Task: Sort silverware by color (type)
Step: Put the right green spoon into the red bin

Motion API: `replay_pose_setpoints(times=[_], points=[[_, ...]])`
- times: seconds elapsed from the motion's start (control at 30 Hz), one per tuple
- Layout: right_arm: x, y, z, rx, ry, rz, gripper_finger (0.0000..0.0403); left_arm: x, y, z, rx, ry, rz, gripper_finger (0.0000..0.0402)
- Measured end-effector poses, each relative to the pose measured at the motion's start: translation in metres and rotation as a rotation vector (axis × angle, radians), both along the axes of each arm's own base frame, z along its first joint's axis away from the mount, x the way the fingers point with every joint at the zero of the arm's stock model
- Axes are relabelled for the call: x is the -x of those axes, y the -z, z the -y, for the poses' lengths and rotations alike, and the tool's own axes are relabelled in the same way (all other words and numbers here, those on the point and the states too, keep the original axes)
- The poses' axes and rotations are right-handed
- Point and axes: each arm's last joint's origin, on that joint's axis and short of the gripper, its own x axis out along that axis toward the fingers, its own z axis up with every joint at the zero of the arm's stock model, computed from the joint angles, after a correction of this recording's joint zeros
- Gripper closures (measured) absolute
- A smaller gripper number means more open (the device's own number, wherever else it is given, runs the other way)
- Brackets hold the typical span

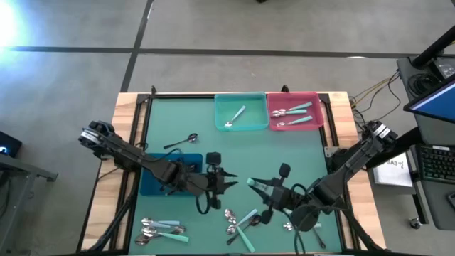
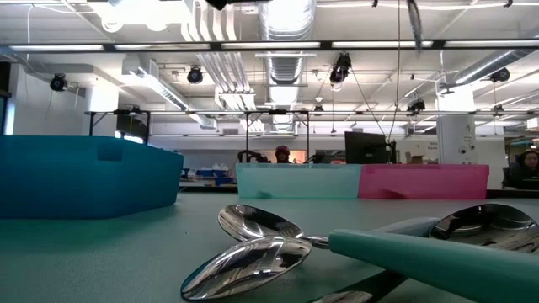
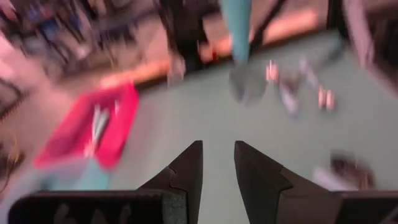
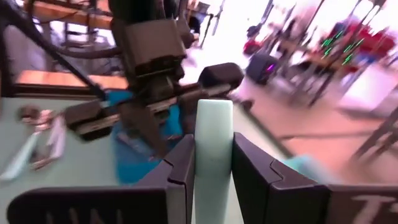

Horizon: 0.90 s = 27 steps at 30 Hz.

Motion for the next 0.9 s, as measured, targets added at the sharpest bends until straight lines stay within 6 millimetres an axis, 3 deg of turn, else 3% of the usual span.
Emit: replay_pose_setpoints(times=[0.17, 0.33, 0.9], points=[[-0.006, -0.009, -0.006, 0.092, -0.01, 0.038, 0.0336, 0.002, 0.0, -0.001, 0.076, 0.026, 0.267, 0.0325], [-0.018, -0.004, -0.005, 0.175, -0.007, 0.012, 0.0336, 0.009, -0.003, -0.004, 0.166, 0.07, 0.463, 0.0325], [-0.044, -0.013, 0.01, 0.244, -0.059, 0.024, 0.0336, 0.004, -0.008, -0.002, 0.183, 0.093, 0.463, 0.0325]])
